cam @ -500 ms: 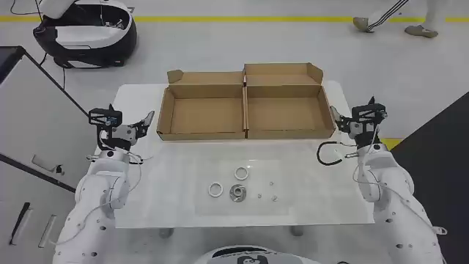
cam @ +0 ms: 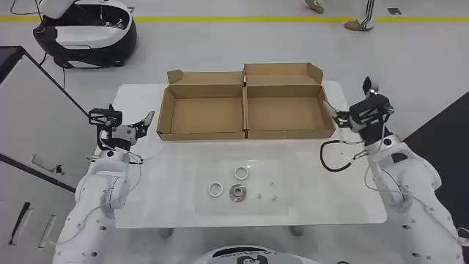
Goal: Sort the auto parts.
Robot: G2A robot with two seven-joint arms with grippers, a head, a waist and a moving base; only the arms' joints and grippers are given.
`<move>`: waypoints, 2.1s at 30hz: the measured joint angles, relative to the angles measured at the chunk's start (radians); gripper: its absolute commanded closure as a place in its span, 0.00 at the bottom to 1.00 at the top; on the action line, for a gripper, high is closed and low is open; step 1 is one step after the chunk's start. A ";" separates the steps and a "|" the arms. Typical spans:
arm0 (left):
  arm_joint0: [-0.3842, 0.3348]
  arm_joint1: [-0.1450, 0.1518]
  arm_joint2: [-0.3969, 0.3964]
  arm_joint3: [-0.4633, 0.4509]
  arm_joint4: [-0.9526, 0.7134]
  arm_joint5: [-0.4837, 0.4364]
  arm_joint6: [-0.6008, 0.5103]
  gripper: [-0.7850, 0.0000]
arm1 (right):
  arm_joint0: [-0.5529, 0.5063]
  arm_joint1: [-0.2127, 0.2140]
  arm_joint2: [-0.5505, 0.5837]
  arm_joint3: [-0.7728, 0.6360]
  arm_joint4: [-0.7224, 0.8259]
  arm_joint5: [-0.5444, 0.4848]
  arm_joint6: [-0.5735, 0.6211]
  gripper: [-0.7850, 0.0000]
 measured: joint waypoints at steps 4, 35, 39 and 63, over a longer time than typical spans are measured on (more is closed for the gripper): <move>0.000 0.000 0.000 0.000 0.000 0.000 0.000 0.00 | 0.022 0.009 0.013 -0.067 0.028 -0.131 0.083 0.00; 0.000 0.000 0.000 0.000 0.000 0.000 0.000 0.00 | 0.441 0.077 -0.455 -0.158 0.286 -0.405 1.007 0.00; 0.000 0.000 0.000 0.000 0.000 0.000 0.000 0.00 | 0.493 0.101 -0.542 -0.132 0.302 -0.394 1.018 0.00; 0.000 0.000 0.000 0.000 0.000 0.000 0.000 0.00 | 0.875 0.283 -0.994 0.070 0.844 -0.188 1.224 0.00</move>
